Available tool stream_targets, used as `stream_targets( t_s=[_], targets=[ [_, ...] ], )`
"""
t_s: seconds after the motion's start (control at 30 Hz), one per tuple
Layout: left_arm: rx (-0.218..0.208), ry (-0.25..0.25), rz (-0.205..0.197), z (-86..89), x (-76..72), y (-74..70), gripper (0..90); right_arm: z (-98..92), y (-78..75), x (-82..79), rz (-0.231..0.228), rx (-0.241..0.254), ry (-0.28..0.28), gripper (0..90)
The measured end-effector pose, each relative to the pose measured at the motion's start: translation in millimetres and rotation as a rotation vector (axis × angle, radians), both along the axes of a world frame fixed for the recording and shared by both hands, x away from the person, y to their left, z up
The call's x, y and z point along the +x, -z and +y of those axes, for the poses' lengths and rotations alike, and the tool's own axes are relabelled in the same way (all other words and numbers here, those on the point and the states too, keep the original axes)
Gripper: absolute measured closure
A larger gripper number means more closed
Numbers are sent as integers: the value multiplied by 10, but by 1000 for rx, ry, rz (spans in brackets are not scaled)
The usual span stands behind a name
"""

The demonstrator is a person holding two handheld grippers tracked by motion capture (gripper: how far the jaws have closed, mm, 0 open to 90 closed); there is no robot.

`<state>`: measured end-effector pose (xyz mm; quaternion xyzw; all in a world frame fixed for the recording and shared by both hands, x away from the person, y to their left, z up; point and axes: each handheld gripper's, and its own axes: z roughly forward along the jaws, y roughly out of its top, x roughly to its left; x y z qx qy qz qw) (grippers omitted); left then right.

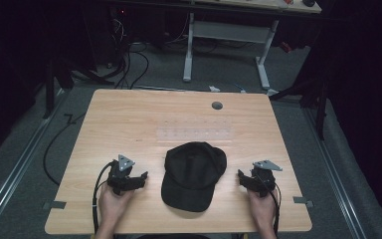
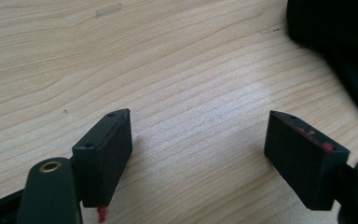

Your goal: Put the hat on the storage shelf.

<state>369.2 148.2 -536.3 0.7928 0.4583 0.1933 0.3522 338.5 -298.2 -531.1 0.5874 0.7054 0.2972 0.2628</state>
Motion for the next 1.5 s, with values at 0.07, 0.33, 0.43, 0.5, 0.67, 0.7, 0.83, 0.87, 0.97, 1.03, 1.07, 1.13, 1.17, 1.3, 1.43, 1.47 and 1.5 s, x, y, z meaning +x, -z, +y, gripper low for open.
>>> stream_targets(
  t_s=[0.07, 0.33, 0.43, 0.5, 0.67, 0.7, 0.83, 0.87, 0.97, 1.03, 1.07, 1.13, 1.17, 1.3, 1.43, 1.47, 1.5],
  targets=[
    [0, 0, 0, 0, 0, 0, 236, 0, 0, 0, 0, 0, 0, 333],
    [0, 0, 0, 0, 0, 0, 236, 0, 0, 0, 0, 0, 0, 333],
    [0, 0, 0, 0, 0, 0, 236, 2, 0, 0, 2, 4, 3, 331],
    [0, 0, 0, 0, 0, 0, 236, 2, -1, 0, 2, 4, 3, 331],
    [0, -1, 0, -1, -1, 0, 236, 4, -1, 0, 4, 4, 0, 322],
    [-1, 0, 1, 0, -1, 0, 235, 4, -2, -1, 6, 3, 0, 319],
    [0, -1, 0, -1, -1, 0, 235, 7, 0, -2, 3, 2, -1, 311],
    [-1, -1, 0, -1, -1, 0, 236, 9, 0, -3, 5, 2, 1, 308],
    [-1, -1, 0, -1, -1, 0, 235, 9, 1, -3, 6, 1, -3, 297],
    [-1, -1, 0, -1, 0, 0, 235, 9, 0, -3, 6, 0, -4, 296],
    [0, -1, 0, -1, 0, 0, 236, 8, -2, -3, 8, 0, -5, 297],
    [0, -1, 0, -1, 0, 0, 235, 2, -10, -7, 15, 6, -8, 303],
    [-1, -1, 0, -1, 0, 0, 235, -4, -13, -12, 17, 19, -9, 307],
    [-1, -1, 0, -1, -1, 0, 235, -32, -42, -55, 11, 57, -19, 330],
    [-1, -1, 0, -1, 0, 0, 235, -27, -93, -123, -5, 79, -41, 342],
    [-1, -1, 0, -1, 0, 0, 235, -23, -109, -142, -11, 84, -49, 348],
    [-1, -1, 0, -1, 0, 0, 235, -17, -126, -161, -15, 91, -56, 352]
  ],
)
